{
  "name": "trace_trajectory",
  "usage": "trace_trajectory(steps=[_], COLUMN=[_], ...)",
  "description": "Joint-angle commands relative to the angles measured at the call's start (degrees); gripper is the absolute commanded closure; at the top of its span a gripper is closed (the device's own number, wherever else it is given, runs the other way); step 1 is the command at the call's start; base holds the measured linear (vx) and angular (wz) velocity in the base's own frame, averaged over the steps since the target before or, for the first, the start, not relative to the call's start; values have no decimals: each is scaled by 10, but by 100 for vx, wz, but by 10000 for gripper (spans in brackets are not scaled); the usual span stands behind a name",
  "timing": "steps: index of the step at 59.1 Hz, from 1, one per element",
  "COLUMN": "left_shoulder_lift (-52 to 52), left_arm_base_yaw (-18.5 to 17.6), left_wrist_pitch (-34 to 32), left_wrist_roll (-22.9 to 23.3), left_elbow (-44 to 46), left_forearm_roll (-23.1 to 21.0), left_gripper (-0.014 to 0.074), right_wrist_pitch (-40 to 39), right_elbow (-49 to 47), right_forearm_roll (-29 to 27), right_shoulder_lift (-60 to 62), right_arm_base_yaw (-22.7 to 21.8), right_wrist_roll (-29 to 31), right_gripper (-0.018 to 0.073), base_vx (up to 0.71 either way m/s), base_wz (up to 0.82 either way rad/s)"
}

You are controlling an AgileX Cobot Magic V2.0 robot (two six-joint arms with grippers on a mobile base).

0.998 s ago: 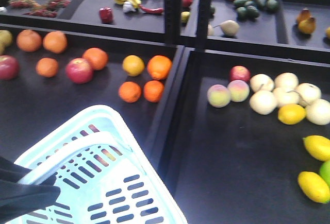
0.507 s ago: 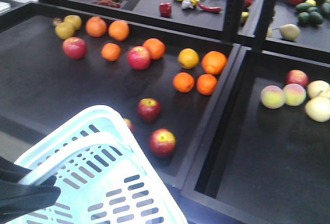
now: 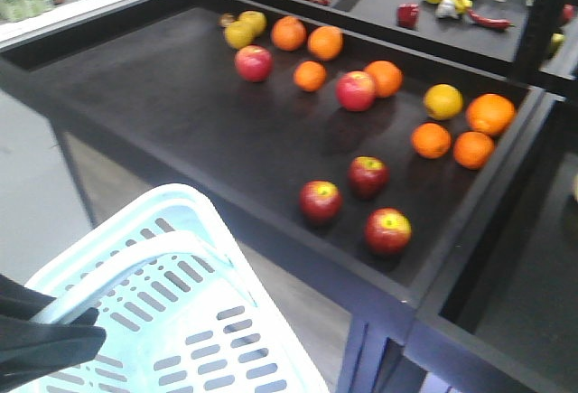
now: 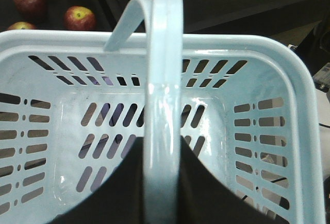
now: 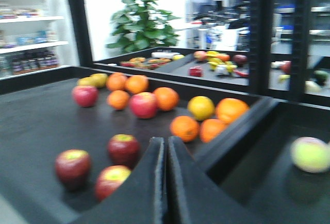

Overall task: Pick three apples into basket with both arms
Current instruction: 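Turn the base away from the fruit table holding the basket, then drive the base along the aisle carrying the basket in the left gripper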

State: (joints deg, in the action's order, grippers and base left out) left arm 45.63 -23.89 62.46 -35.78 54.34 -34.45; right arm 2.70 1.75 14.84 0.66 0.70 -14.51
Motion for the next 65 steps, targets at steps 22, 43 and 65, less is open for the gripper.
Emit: trace_trajectory(steps=[22,43,65], left_shoulder_lift=[-4,-4,-4], left_arm_base_yaw=[-2,-2,-2], left_wrist_pitch=[-40,-40,-40], left_wrist_roll=[2,2,2], left_elbow=[19,19,19], left_forearm_roll=[-33,-33,-33], left_gripper=[603,603,603], right_wrist_pitch=[-43,-43,-44], right_elbow=[6,6,6], right_forearm_roll=[6,6,6], right_shoulder_lift=[7,7,7], right_arm_base_yaw=[-2,-2,-2], right_wrist_roll=[4,4,4], right_gripper=[564,564,564], base_vx=[-13,-13,-13], base_wz=[51,55,58])
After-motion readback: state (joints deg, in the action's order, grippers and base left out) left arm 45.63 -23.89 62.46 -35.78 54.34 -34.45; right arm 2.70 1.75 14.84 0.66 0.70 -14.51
